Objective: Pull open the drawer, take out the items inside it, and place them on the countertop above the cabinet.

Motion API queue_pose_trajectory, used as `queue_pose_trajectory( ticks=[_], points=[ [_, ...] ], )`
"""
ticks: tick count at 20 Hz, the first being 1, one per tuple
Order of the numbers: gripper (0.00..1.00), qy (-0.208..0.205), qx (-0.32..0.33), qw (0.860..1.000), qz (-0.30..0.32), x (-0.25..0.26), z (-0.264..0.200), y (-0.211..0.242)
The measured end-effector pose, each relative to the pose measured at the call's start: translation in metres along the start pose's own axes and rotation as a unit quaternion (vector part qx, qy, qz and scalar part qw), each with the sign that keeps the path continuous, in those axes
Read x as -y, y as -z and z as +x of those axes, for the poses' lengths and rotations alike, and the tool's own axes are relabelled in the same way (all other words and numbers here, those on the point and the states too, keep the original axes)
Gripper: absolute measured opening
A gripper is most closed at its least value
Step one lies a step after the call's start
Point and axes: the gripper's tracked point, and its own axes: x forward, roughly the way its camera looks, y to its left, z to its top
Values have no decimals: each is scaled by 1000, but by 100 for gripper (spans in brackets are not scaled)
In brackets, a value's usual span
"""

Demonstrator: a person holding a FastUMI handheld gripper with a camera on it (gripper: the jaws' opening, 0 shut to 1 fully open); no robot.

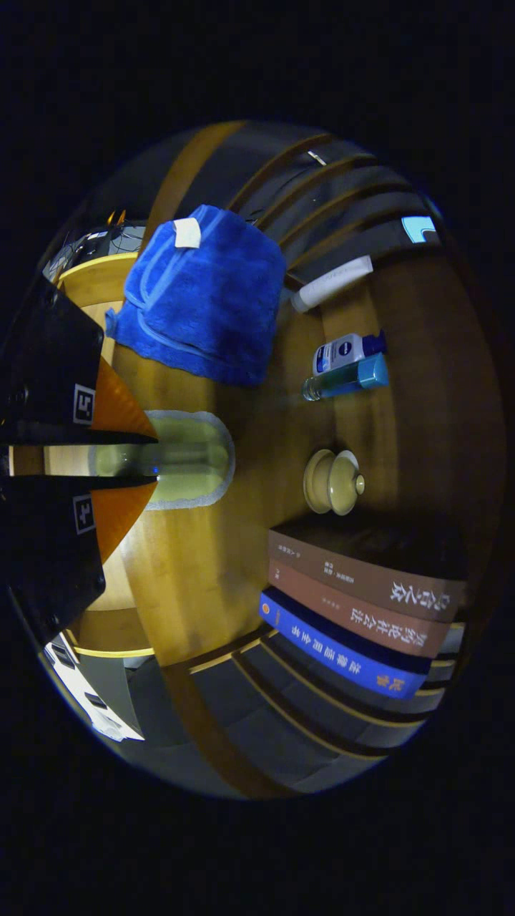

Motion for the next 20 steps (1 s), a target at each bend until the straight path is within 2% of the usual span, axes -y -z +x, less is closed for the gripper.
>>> queue_pose_trajectory(
  ticks=[4,11,15,16,19,20],
  points=[
    [20,-29,-2,1000,10,-3,20,-14],
    [20,-43,-7,999,6,-1,31,-20],
    [32,-58,-10,998,16,-6,30,-20],
    [37,-57,-9,998,13,-5,31,-18],
    [87,-40,9,999,6,4,26,-21],
    [88,-37,18,999,7,5,25,-22]
  ],
)
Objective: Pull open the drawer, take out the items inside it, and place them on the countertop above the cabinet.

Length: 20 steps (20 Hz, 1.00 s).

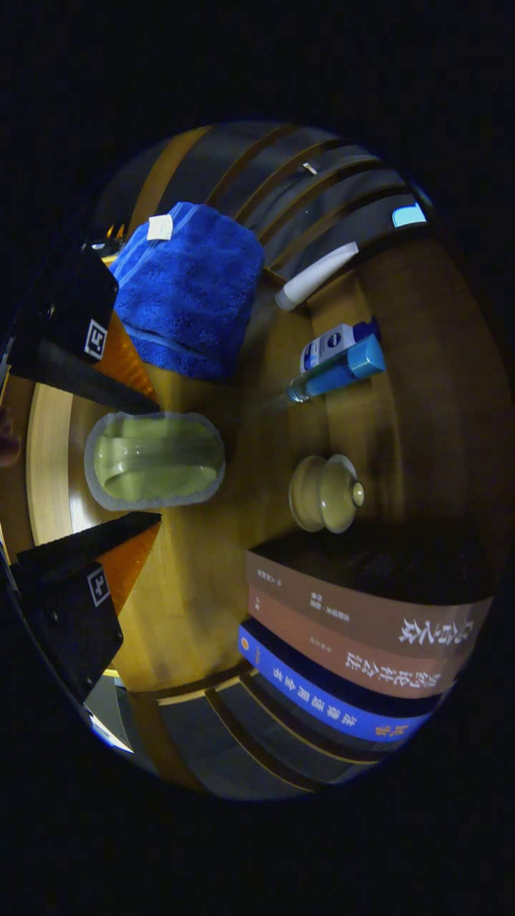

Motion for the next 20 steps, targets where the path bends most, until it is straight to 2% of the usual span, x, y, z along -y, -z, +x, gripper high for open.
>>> queue_pose_trajectory(
  ticks=[2,4,10,13,17,20],
  points=[
    [86,-8,21,1000,8,-5,-8,-1],
    [100,-21,52,998,23,-12,-20,-4],
    [100,-2,151,987,57,-6,-89,8],
    [100,12,234,971,44,-2,-144,7],
    [100,30,344,938,19,0,-226,14],
    [99,40,396,917,3,0,-267,39]
  ],
)
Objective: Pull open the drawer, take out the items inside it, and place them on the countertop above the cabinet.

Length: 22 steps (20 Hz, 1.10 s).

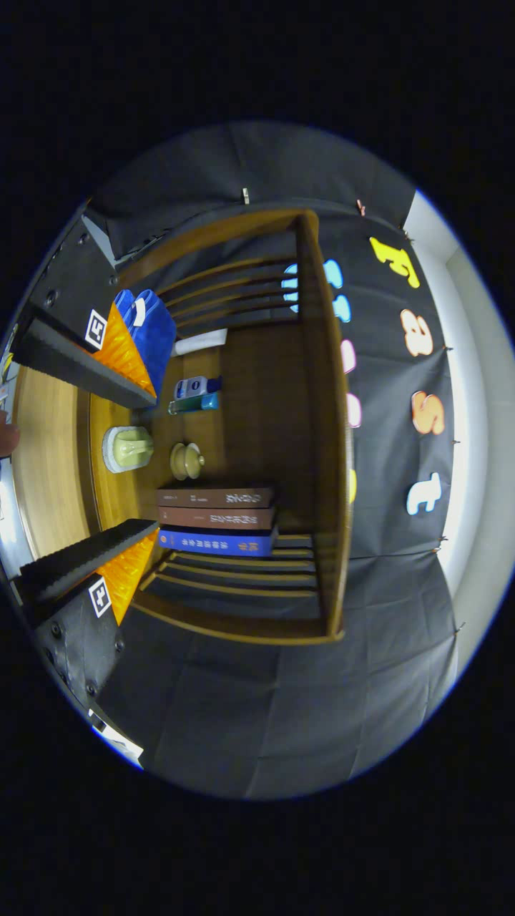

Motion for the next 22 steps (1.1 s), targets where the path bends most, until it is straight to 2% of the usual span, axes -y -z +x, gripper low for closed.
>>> queue_pose_trajectory(
  ticks=[5,7,12,16,17,22],
  points=[
    [99,-13,39,999,9,3,-59,22],
    [100,-13,43,999,15,12,-78,44],
    [99,-3,41,999,-26,30,-119,108],
    [100,7,42,999,-18,32,-133,154],
    [99,3,34,999,-25,25,-136,191],
    [100,-26,17,1000,-5,2,-125,257]
  ],
)
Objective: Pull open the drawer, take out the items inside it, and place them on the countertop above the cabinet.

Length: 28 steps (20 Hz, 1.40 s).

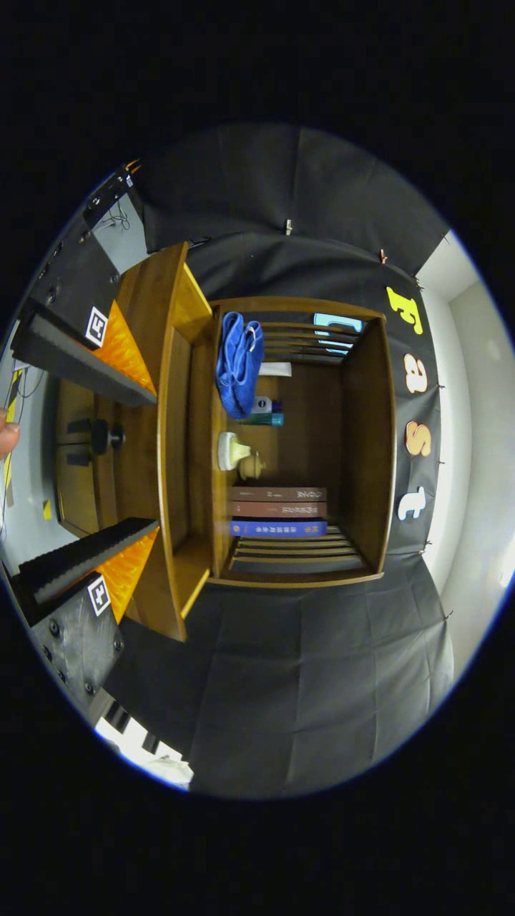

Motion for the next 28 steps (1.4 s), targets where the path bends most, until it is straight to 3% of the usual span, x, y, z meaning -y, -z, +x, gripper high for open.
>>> queue_pose_trajectory(
  ticks=[3,11,21,28],
  points=[
    [100,3,-20,1000,9,-2,13,29],
    [100,-16,-53,998,-11,-5,57,44],
    [99,-28,-67,997,-10,-12,78,45],
    [99,-31,-72,997,6,-14,119,35]
  ],
)
